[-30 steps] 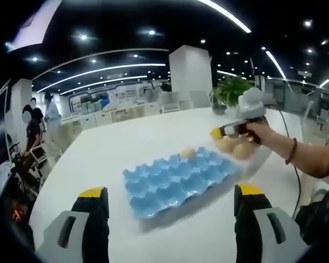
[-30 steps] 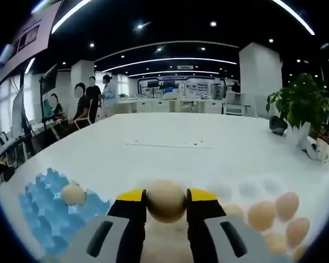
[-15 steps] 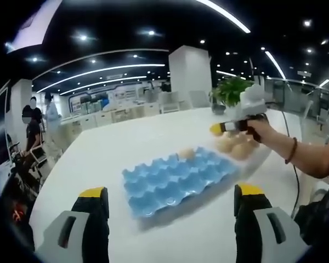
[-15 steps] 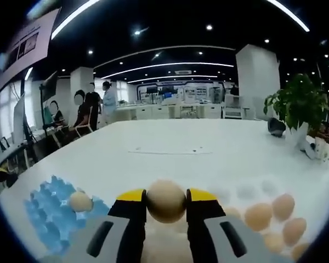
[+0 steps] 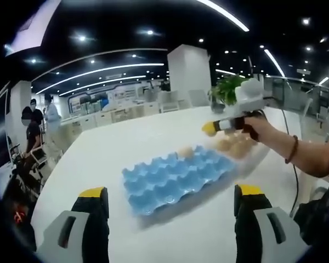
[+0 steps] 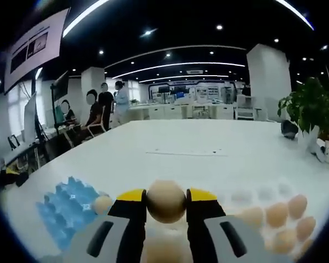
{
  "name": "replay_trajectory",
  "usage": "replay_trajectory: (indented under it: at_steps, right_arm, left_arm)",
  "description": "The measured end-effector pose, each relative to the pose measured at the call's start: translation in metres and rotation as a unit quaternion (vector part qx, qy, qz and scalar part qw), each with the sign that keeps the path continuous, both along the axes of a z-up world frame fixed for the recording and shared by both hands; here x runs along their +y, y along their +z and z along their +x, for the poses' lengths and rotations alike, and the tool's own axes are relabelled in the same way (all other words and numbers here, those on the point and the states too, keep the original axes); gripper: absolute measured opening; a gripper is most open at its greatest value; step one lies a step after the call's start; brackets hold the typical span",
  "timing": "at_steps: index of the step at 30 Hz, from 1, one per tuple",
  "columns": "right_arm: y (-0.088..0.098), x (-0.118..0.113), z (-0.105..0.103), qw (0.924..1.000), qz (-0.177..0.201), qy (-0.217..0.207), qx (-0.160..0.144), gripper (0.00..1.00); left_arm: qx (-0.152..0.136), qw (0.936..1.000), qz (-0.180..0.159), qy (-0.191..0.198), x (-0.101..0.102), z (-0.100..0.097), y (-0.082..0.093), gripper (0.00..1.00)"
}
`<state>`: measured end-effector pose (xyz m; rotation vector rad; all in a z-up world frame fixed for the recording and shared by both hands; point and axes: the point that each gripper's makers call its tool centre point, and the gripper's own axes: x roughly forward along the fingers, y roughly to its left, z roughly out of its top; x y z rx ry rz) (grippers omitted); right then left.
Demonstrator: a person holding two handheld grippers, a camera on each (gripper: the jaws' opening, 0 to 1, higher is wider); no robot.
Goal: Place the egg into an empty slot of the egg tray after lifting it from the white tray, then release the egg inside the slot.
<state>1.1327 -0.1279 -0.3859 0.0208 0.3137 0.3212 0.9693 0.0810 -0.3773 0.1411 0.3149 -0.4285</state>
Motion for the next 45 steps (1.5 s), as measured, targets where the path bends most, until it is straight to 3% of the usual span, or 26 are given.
replay_trajectory:
  at_steps: [16, 20, 24, 36, 45]
  right_arm:
    - [0.005, 0.063, -0.005, 0.9974, -0.006, 0.072, 0.004, 0.28]
    - [0.003, 0.083, -0.006, 0.9953, 0.009, 0.095, 0.015, 0.28]
    - [0.002, 0.099, -0.008, 0.9935, -0.006, 0.113, 0.012, 0.28]
    - [-0.001, 0.129, -0.012, 0.9898, -0.003, 0.141, 0.018, 0.28]
    - [-0.004, 0.166, -0.015, 0.9819, 0.006, 0.188, 0.023, 0.28]
  left_arm:
    - [0.001, 1.0000, 0.001, -0.002, 0.001, -0.003, 0.000, 0.97]
    - [0.001, 1.0000, 0.000, -0.006, 0.000, -0.004, 0.001, 0.97]
    - [0.001, 0.9999, 0.007, -0.008, -0.001, -0.005, 0.000, 0.98]
    - [0.006, 0.9999, 0.009, -0.006, 0.003, -0.005, -0.001, 0.98]
    - [0.008, 0.9999, 0.009, -0.005, 0.005, -0.005, -0.003, 0.98]
